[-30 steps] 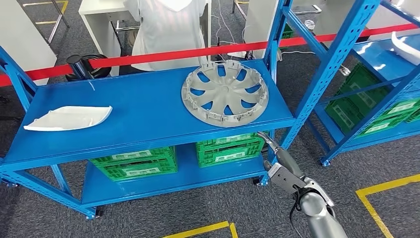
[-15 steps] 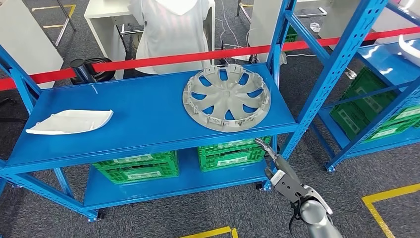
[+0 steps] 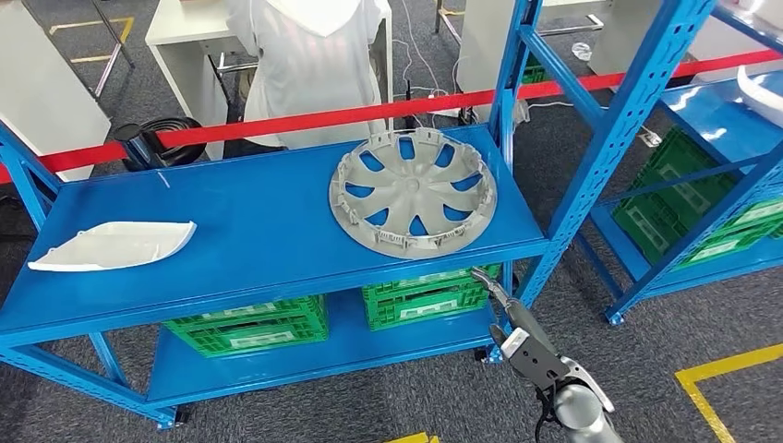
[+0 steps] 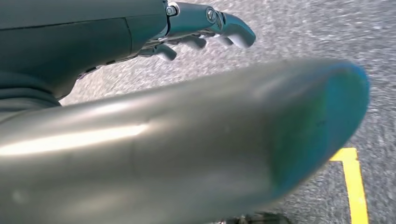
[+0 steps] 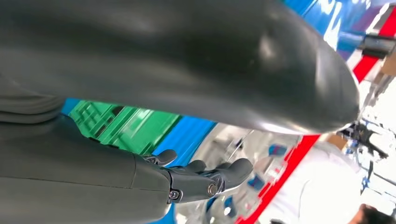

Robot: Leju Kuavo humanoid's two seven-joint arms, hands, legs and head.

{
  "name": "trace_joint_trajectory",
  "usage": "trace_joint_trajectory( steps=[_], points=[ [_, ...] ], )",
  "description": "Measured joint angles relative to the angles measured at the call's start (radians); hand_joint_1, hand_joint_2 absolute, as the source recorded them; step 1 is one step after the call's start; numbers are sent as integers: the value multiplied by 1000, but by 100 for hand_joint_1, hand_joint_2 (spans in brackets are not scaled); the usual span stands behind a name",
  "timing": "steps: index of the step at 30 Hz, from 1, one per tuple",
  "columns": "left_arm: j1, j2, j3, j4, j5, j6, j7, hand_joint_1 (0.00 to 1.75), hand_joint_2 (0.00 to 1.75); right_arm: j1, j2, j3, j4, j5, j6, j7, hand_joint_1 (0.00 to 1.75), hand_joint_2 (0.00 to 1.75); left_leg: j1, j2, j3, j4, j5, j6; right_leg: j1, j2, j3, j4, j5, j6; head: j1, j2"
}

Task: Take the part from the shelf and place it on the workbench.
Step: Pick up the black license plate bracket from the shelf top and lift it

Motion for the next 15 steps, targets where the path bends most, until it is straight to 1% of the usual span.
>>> trace_joint_trajectory(
  steps=[1, 3, 4, 5, 6, 7, 8, 9, 10, 11, 12, 13, 14, 15],
  points=[
    [-2, -2, 0, 0, -5, -2, -2, 0, 0, -2, 1, 0, -1, 0, 7, 0, 0, 0, -2, 0, 2, -4, -5, 4, 1, 0, 1, -3, -1, 6, 0, 0],
    [-7, -6, 0, -1, -13, -3, -7, 0, 0, -5, 2, 2, -6, 3, 19, 2, 0, 0, 0, 0, 8, -11, -5, 17, 0, 0, 5, -3, -6, 18, 1, 0],
    [-11, -9, 0, -1, -15, -5, -11, 0, 0, -9, 2, 3, -9, 5, 23, 2, 0, 0, 2, 1, 13, -17, -5, 24, 0, -1, -2, 16, -17, 22, 2, 0],
    [-16, -11, 0, -2, -16, -7, -17, 0, 0, -13, 2, 4, -12, 7, 25, 3, 0, 0, 4, 2, 19, -22, -5, 31, -1, -2, -21, 56, -36, 26, 3, 0],
    [-21, -13, 0, -3, -15, -9, -24, 0, 0, -16, 3, 5, -14, 9, 25, 3, 0, 0, 4, 2, 23, -24, -8, 36, -1, -3, -53, 116, -61, 28, 5, 0],
    [-26, -15, 0, -4, -14, -10, -28, 0, 0, -18, 3, 6, -15, 10, 26, 4, 0, 0, 4, 2, 26, -25, -11, 39, -1, -3, -95, 186, -87, 30, 5, 0],
    [-29, -17, 0, -4, -12, -11, -30, 0, 0, -19, 3, 7, -15, 11, 27, 4, 0, 0, 4, 2, 29, -25, -14, 40, -1, -3, -134, 246, -101, 31, 6, 0],
    [-31, -19, 0, -4, -11, -11, -32, 0, 0, -19, 3, 7, -15, 12, 27, 5, 0, 0, 3, 2, 34, -24, -19, 40, -1, -3, -162, 276, -96, 32, 6, 0],
    [-31, -20, 0, -4, -11, -11, -32, 0, 0, -18, 3, 8, -15, 12, 27, 5, 0, 0, 3, 2, 40, -24, -24, 39, -1, -3, -170, 268, -70, 31, 6, 0],
    [-31, -22, 0, -4, -10, -11, -32, 0, 0, -19, 3, 8, -15, 12, 27, 5, 0, 0, 3, 1, 48, -22, -30, 38, -1, -3, -158, 222, -28, 30, 6, 0],
    [-32, -24, 0, -4, -10, -11, -32, 0, 0, -19, 3, 8, -15, 13, 27, 5, 0, 0, 3, 1, 56, -21, -36, 35, -1, -4, -134, 151, 19, 27, 6, 0],
    [-33, -25, 0, -4, -11, -11, -31, 0, 0, -20, 3, 9, -16, 13, 27, 5, 0, 0, 1, 1, 60, -18, -43, 31, 1, -6, -108, 87, 50, 24, 6, 0],
    [-34, -26, 0, -4, -13, -11, -27, 0, 0, -21, 3, 9, -17, 13, 27, 4, 0, 0, -1, 1, 62, -16, -49, 26, 2, -6, -89, 40, 67, 20, 6, 0],
    [-35, -27, 0, -4, -16, -10, -19, 0, 0, -23, 3, 9, -19, 12, 28, 4, 0, 0, -2, 1, 62, -16, -54, 21, 4, -6, -79, 16, 69, 14, 6, 0]
  ],
)
